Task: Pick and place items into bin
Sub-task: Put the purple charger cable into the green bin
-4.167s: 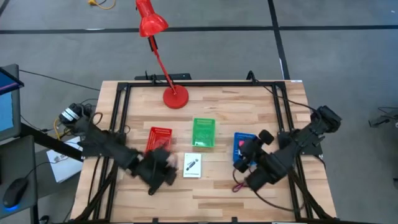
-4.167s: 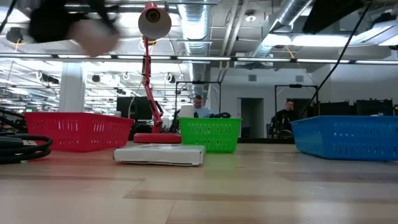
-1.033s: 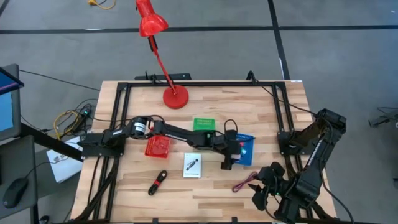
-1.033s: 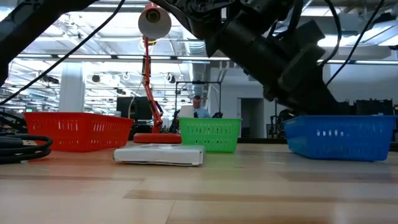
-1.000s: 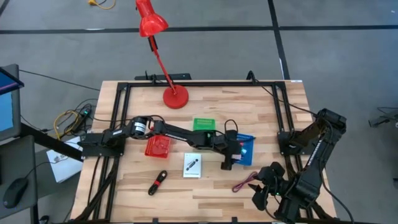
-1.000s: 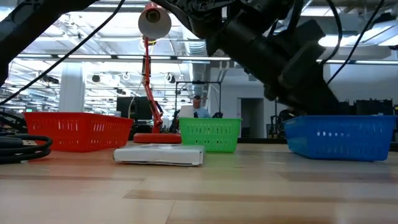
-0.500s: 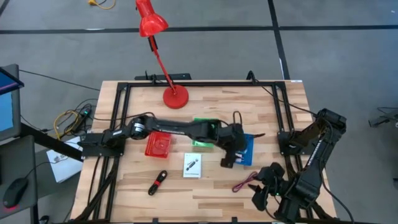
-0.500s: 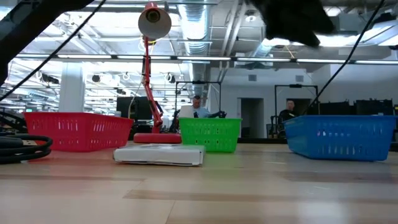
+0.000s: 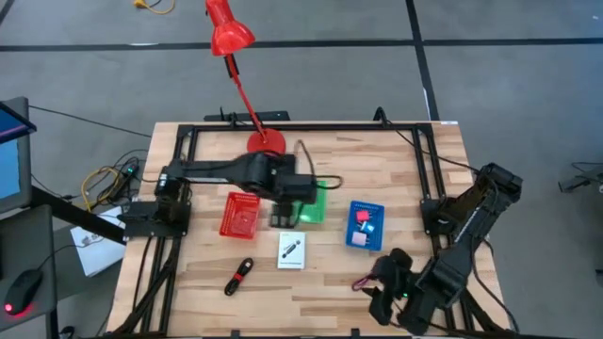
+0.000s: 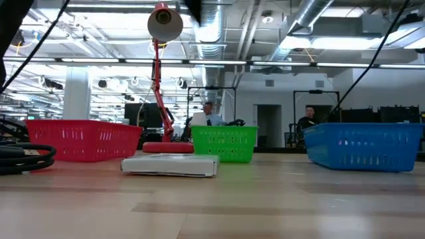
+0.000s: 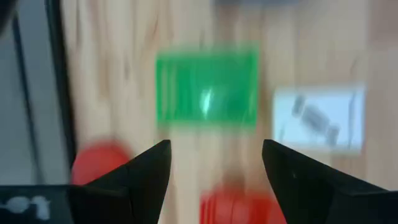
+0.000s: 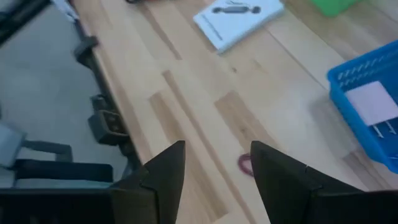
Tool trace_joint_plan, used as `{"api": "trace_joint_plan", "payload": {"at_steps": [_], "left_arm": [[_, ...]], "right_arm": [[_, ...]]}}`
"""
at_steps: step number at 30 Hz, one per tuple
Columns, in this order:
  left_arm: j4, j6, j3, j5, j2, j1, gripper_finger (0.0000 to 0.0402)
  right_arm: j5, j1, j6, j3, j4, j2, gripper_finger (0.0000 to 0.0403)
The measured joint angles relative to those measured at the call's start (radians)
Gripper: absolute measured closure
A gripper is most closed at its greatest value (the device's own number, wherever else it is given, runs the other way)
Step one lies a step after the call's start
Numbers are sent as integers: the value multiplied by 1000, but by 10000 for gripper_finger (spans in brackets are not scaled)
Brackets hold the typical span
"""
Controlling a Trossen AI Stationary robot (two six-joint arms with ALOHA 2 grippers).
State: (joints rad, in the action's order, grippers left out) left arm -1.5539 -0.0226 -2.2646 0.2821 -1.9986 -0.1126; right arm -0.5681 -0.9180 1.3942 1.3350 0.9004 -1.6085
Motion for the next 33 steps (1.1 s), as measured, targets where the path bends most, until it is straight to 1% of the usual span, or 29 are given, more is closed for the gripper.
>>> {"api": "trace_joint_plan", "payload": {"at_steps": [1, 3, 6, 9, 12, 14, 18, 22, 27, 30, 33], "left_arm": [[-35, 30, 4, 33, 15, -1, 159], [-9, 89, 36, 120, 62, -8, 159], [-23, 102, 77, 189, 157, -20, 159], [-18, 161, 155, 244, 264, -35, 160], [-17, 227, 248, 283, 366, -42, 160], [-17, 284, 325, 307, 439, -49, 160], [-17, 384, 482, 331, 555, -53, 160], [-20, 483, 620, 384, 655, -53, 160], [-17, 557, 753, 385, 734, -53, 160], [-18, 583, 805, 376, 762, -53, 160], [-18, 596, 836, 370, 770, -53, 160]], "right_arm": [[23, 15, -1, 0, 7, 0, 228], [65, 46, 21, 0, 9, -1, 228], [140, 93, 3, 1, -6, -34, 228], [254, 114, -120, 1, -12, -85, 228], [334, 119, -254, -2, -28, -163, 228], [390, 128, -349, 0, -72, -199, 228], [412, 153, -516, 1, -64, -248, 228], [496, 184, -640, 1, -45, -292, 228], [569, 208, -784, 0, 11, -347, 228], [565, 220, -829, 0, 63, -361, 228], [521, 233, -879, 0, 81, -361, 228]]}}
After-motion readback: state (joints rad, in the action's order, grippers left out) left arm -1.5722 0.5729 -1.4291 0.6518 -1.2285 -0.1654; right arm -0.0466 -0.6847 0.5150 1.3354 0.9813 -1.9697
